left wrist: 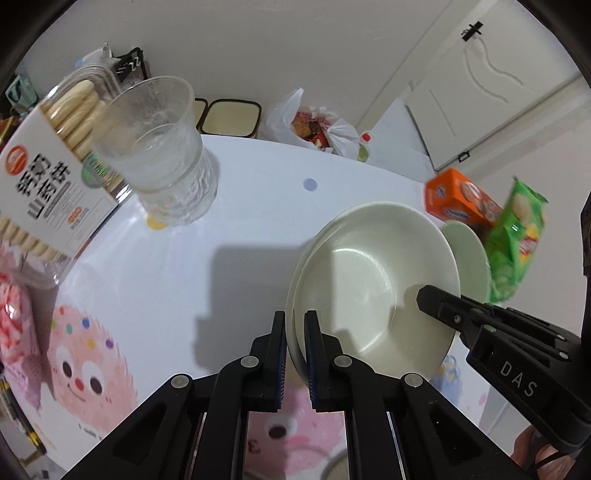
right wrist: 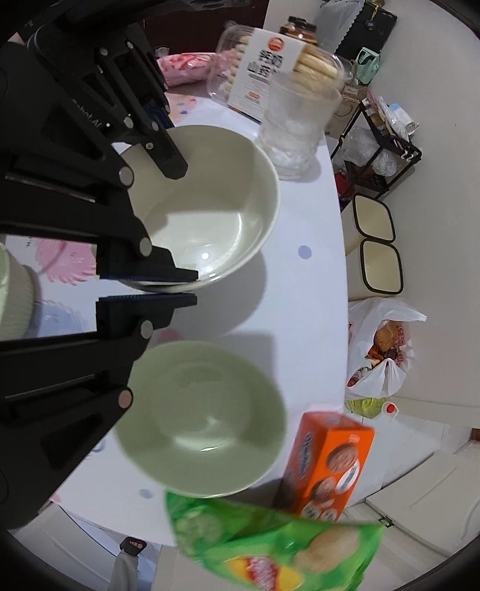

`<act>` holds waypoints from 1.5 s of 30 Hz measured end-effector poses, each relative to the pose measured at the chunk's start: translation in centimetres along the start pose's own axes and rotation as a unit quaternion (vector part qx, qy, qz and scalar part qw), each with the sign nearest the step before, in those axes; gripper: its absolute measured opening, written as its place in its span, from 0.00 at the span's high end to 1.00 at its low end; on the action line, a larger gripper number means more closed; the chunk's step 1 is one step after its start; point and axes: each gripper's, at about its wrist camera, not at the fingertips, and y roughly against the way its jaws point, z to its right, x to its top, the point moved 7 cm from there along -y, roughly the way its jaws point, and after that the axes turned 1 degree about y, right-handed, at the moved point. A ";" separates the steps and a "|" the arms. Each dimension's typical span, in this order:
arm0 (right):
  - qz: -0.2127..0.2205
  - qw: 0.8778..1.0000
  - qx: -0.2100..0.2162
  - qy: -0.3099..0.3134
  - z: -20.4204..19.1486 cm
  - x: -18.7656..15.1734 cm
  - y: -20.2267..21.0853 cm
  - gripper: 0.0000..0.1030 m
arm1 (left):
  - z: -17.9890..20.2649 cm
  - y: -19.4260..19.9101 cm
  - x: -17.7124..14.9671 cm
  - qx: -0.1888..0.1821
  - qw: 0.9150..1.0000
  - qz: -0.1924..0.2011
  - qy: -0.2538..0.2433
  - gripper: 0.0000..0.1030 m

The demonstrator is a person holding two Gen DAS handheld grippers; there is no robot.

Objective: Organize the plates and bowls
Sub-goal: 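Lift the cream bowl with both tools and carry it toward the green bowl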

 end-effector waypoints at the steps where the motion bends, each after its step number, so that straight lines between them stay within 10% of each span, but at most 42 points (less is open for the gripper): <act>1: 0.003 1.000 0.000 0.000 0.0 -0.6 0.5 0.93 | 0.2 0.5 -0.6 0.001 1.000 0.003 -0.004 0.92; 22: 0.047 0.999 -0.002 -0.015 1.4 -14.1 7.7 0.93 | 4.9 6.1 -12.8 0.002 0.997 0.026 -0.069 0.92; 45: 0.001 1.000 0.001 -0.031 4.2 -22.9 5.1 0.91 | 6.0 2.0 -20.6 0.017 0.995 -0.024 -0.097 0.92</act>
